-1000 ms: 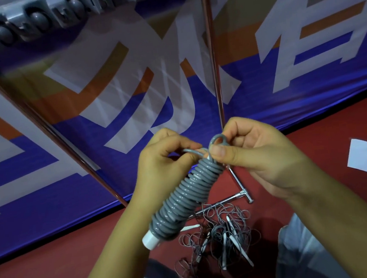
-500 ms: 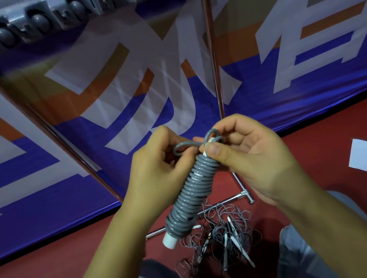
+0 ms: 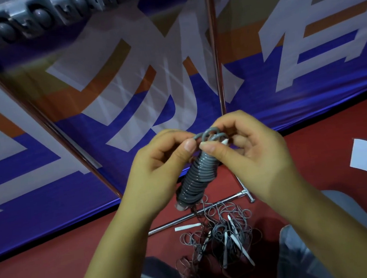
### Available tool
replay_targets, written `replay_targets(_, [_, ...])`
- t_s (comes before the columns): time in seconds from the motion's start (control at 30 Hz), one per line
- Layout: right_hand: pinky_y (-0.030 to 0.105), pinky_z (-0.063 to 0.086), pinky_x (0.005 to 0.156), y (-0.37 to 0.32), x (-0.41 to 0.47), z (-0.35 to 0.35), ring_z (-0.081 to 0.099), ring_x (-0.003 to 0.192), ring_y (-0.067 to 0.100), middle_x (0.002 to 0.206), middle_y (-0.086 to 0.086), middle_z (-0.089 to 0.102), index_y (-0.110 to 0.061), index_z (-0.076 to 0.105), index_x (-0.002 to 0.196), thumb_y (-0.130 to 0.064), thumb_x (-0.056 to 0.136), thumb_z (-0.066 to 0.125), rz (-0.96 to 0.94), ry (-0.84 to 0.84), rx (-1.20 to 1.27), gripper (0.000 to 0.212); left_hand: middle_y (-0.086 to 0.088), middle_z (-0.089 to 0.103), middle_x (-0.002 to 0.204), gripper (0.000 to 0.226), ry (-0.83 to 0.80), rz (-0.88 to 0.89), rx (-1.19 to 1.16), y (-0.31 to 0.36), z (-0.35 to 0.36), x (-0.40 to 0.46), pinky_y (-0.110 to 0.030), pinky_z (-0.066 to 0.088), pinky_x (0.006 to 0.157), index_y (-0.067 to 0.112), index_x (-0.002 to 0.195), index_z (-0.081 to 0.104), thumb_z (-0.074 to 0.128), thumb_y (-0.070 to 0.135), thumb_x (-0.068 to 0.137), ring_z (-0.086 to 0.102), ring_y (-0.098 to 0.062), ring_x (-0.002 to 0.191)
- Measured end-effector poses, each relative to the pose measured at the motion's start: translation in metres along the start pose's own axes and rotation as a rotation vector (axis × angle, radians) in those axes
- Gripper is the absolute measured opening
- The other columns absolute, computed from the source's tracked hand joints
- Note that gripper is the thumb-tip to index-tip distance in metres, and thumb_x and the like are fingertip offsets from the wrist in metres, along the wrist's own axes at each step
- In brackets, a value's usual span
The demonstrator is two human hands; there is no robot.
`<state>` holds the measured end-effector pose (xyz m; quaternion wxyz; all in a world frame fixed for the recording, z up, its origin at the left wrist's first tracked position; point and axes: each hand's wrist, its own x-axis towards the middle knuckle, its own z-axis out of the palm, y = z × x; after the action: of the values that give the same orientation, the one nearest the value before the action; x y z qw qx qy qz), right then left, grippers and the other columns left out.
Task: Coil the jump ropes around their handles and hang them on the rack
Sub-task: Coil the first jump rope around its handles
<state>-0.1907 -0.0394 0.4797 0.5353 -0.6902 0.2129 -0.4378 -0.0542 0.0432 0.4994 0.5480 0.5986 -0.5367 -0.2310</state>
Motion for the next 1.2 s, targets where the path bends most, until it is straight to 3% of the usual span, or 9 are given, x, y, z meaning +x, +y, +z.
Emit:
replay_targets(0.13, [0.032, 0.055, 0.078, 0.006, 0.002, 0.002, 0.065, 0.090, 0.017, 0.101, -0.018, 0.049, -0.035, 0.061, 0.080, -0.039, 0.069, 0.071, -0.072, 0.034, -0.056, 0.015, 0.002, 0.065, 0.085, 0.017, -0.028, -0.028, -0.049, -0.002, 0.001, 0.000, -0.025, 0.050, 0.079, 0.013, 0.082, 0.069, 0.061, 0.027, 0.083, 0.063, -0.015, 0.084])
replay_targets(0.33, [0.041, 0.056, 0.077, 0.010, -0.002, 0.004, 0.067, 0.085, 0.014, 0.088, -0.007, 0.066, -0.033, 0.059, 0.083, -0.030, 0.072, 0.073, 0.014, -0.009, -0.081, 0.018, 0.002, 0.068, 0.067, 0.007, 0.024, -0.108, -0.097, 0.001, 0.001, -0.001, -0.016, 0.050, 0.069, 0.011, 0.076, 0.070, 0.065, 0.012, 0.080, 0.064, -0.006, 0.069])
replay_targets(0.47, [0.043, 0.056, 0.078, 0.009, -0.004, 0.005, 0.066, 0.087, 0.015, 0.088, -0.008, 0.068, -0.033, 0.060, 0.085, -0.027, 0.071, 0.076, 0.049, -0.026, -0.055, 0.022, -0.007, 0.066, 0.068, 0.024, 0.018, -0.147, -0.104, 0.003, -0.006, 0.001, -0.023, 0.054, 0.071, 0.018, 0.100, 0.069, 0.071, 0.006, 0.080, 0.063, -0.015, 0.068])
replay_targets(0.53, [0.043, 0.056, 0.078, 0.008, -0.004, 0.005, 0.067, 0.087, 0.014, 0.088, -0.009, 0.068, -0.035, 0.059, 0.085, -0.029, 0.069, 0.077, 0.052, -0.017, -0.055, 0.025, -0.008, 0.064, 0.065, 0.026, 0.017, -0.186, -0.104, 0.004, -0.008, 0.002, -0.026, 0.056, 0.072, 0.016, 0.102, 0.066, 0.068, 0.006, 0.079, 0.063, -0.017, 0.066])
replay_targets(0.7, [0.035, 0.056, 0.078, 0.009, -0.002, 0.004, 0.065, 0.085, 0.007, 0.090, -0.016, 0.066, -0.041, 0.057, 0.085, -0.022, 0.067, 0.085, 0.048, 0.010, -0.107, 0.038, -0.009, 0.070, 0.069, 0.002, 0.003, -0.267, -0.072, 0.004, -0.007, 0.005, -0.027, 0.058, 0.071, 0.003, 0.080, 0.065, 0.065, 0.002, 0.082, 0.067, -0.018, 0.067])
replay_targets(0.87, [0.024, 0.056, 0.073, 0.007, -0.005, 0.004, 0.065, 0.081, 0.002, 0.085, -0.015, 0.066, -0.039, 0.056, 0.078, -0.026, 0.069, 0.082, 0.048, 0.025, -0.166, 0.030, -0.004, 0.073, 0.080, 0.006, -0.081, -0.180, 0.173, 0.011, -0.004, 0.000, -0.039, 0.057, 0.080, 0.011, 0.087, 0.071, 0.065, 0.012, 0.087, 0.070, -0.019, 0.078])
replay_targets(1.0, [0.019, 0.053, 0.067, 0.005, -0.005, 0.005, 0.065, 0.077, 0.000, 0.085, -0.013, 0.067, -0.040, 0.054, 0.077, -0.021, 0.073, 0.080, 0.019, 0.028, -0.293, 0.033, 0.002, 0.072, 0.071, 0.011, -0.011, -0.198, 0.285, 0.007, 0.002, 0.002, -0.045, 0.056, 0.078, 0.019, 0.082, 0.074, 0.064, 0.015, 0.086, 0.069, -0.015, 0.072])
replay_targets(1.1, [0.011, 0.049, 0.060, 0.005, -0.007, 0.007, 0.063, 0.075, -0.001, 0.079, -0.011, 0.067, -0.037, 0.055, 0.078, -0.016, 0.074, 0.079, -0.013, 0.015, -0.313, 0.031, -0.002, 0.072, 0.070, 0.017, 0.020, -0.231, 0.246, 0.004, 0.005, 0.004, -0.047, 0.056, 0.079, 0.017, 0.078, 0.074, 0.061, 0.009, 0.085, 0.070, -0.021, 0.073])
replay_targets(1.2, [0.013, 0.047, 0.060, 0.008, -0.006, 0.007, 0.061, 0.075, 0.001, 0.076, -0.012, 0.065, -0.027, 0.060, 0.082, -0.015, 0.073, 0.080, -0.049, 0.025, -0.361, 0.025, -0.011, 0.073, 0.077, 0.019, 0.013, -0.320, 0.129, -0.002, 0.008, 0.007, -0.049, 0.055, 0.084, 0.011, 0.083, 0.074, 0.058, 0.002, 0.087, 0.070, -0.031, 0.081])
